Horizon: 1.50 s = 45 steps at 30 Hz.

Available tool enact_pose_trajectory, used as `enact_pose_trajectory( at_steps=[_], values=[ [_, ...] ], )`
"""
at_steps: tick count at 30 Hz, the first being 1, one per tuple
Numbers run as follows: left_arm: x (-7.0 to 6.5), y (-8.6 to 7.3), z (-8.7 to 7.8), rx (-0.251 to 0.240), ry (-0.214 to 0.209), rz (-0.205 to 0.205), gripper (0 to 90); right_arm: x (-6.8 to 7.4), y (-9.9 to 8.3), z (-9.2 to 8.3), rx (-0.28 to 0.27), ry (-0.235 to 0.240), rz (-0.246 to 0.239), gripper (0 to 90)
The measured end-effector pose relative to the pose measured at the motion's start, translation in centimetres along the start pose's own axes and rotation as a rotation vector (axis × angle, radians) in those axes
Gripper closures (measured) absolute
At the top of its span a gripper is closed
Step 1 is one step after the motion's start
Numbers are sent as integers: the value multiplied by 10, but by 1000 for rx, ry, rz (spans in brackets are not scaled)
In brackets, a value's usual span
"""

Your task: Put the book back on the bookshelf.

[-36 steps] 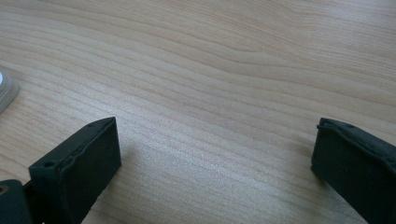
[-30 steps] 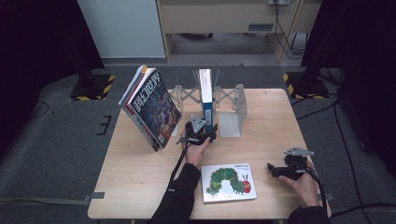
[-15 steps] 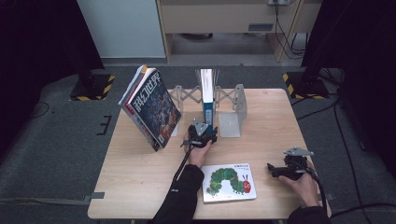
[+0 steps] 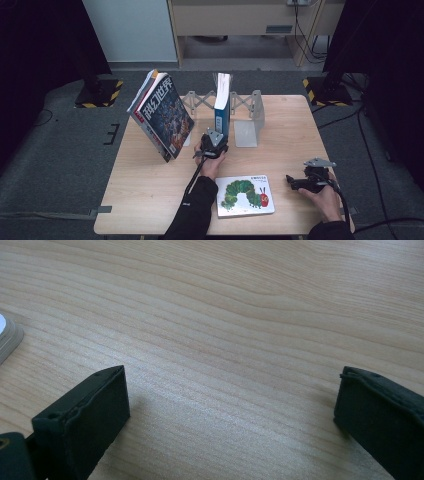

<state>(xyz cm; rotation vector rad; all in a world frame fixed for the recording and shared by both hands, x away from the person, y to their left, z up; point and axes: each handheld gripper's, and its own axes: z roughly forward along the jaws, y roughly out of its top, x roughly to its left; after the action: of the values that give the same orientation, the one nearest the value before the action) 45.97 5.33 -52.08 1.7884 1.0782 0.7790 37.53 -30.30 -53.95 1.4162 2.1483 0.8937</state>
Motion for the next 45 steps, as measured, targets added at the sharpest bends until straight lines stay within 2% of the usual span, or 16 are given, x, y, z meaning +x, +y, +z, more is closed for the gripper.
enact_pose_trajectory(
  at_steps=[5, 11, 14, 19, 21, 24, 27, 32, 36, 40, 45],
  values=[
    [11, -1, -5, 7, 6, -5, 591, 0, 0, 0, 1, 0, 3, 15],
    [6, 0, -5, 11, 24, 30, 567, 0, 0, 0, 2, 1, 2, 14],
    [5, 0, -7, -6, 1, 16, 535, 0, 0, 0, 2, 0, 3, 14],
    [6, 6, -20, -84, -29, 0, 508, 0, 0, 0, 2, 1, 3, 14],
    [7, 7, -25, -95, -34, -6, 528, 0, 0, 0, 2, 0, 2, 14],
    [7, 6, -25, -107, -48, -35, 542, 0, 0, 0, 1, -1, 2, 14],
    [3, 4, -24, -126, -44, -43, 545, 0, 0, 0, 1, 0, 2, 14],
    [-5, 6, -21, -124, -39, -34, 545, 0, 0, 0, 0, 0, 4, 14],
    [-4, 6, -19, -125, -42, -48, 533, 0, 0, 0, 1, 0, 4, 14],
    [-4, 12, -17, -95, -43, -38, 532, 0, 0, 0, 0, 0, 3, 14],
    [-5, 11, -15, -107, -38, -45, 532, 0, 0, 0, 0, -1, 4, 14]
  ],
)
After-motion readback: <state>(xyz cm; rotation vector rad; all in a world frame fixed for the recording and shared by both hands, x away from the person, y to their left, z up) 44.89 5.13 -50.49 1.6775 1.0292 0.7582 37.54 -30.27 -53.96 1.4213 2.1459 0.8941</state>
